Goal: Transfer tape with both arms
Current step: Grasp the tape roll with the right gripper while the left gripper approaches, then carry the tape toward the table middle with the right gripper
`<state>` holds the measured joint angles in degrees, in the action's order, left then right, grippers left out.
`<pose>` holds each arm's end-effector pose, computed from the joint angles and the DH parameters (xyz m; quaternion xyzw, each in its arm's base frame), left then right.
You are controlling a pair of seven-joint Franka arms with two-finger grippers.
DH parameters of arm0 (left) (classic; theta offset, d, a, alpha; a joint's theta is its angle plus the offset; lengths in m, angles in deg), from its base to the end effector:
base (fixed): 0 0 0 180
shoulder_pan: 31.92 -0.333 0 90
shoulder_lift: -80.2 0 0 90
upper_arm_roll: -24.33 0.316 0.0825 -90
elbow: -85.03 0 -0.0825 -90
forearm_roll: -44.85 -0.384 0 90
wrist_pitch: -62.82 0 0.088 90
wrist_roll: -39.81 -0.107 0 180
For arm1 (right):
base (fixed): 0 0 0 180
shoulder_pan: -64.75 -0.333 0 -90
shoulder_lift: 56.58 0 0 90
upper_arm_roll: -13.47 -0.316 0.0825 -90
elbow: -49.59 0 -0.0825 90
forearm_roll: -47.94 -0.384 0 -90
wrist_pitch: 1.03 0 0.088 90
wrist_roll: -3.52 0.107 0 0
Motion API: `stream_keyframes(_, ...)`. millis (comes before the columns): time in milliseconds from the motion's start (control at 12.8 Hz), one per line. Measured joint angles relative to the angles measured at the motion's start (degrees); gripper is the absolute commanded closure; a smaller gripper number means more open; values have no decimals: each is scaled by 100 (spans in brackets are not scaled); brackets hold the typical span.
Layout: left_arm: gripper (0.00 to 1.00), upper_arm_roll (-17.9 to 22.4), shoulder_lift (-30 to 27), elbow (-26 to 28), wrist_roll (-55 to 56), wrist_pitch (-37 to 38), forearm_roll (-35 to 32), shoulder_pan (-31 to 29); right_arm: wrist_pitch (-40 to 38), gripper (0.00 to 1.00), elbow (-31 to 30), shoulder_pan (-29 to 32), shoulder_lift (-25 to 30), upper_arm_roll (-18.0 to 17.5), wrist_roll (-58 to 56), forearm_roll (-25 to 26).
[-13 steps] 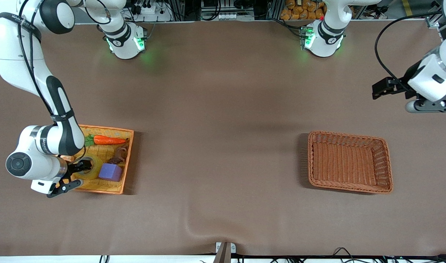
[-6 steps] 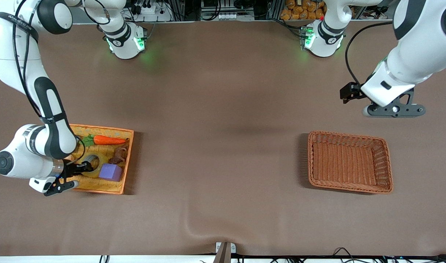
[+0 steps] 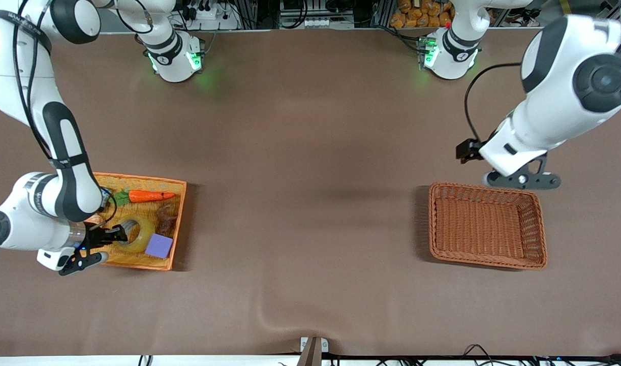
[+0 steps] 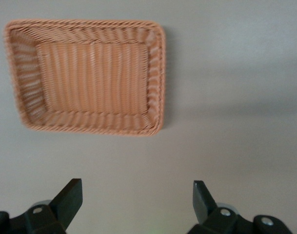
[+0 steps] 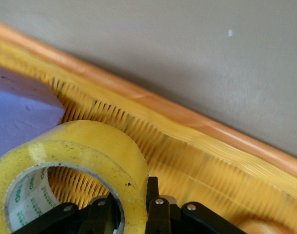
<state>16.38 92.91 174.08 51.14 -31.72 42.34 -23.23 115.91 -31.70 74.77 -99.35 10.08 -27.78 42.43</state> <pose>0.5938 -0.1651 0.5095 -0.9969 0.0486 0.0585 0.0212 0.7088 -0.0848 0.2463 -0.9793 -0.1825 0.0381 0.0786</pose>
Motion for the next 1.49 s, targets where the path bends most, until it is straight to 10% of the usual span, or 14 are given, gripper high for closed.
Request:
stream_keyframes(313,0,-30,677,0,1,-760,193,273,-1057,100,727,-234,170,-89,22,-17)
stream_keyframes(1488,0,-27,1284,-7,944,-1578,259,574,-812,100,837,-3035,141,-127,3955,-58)
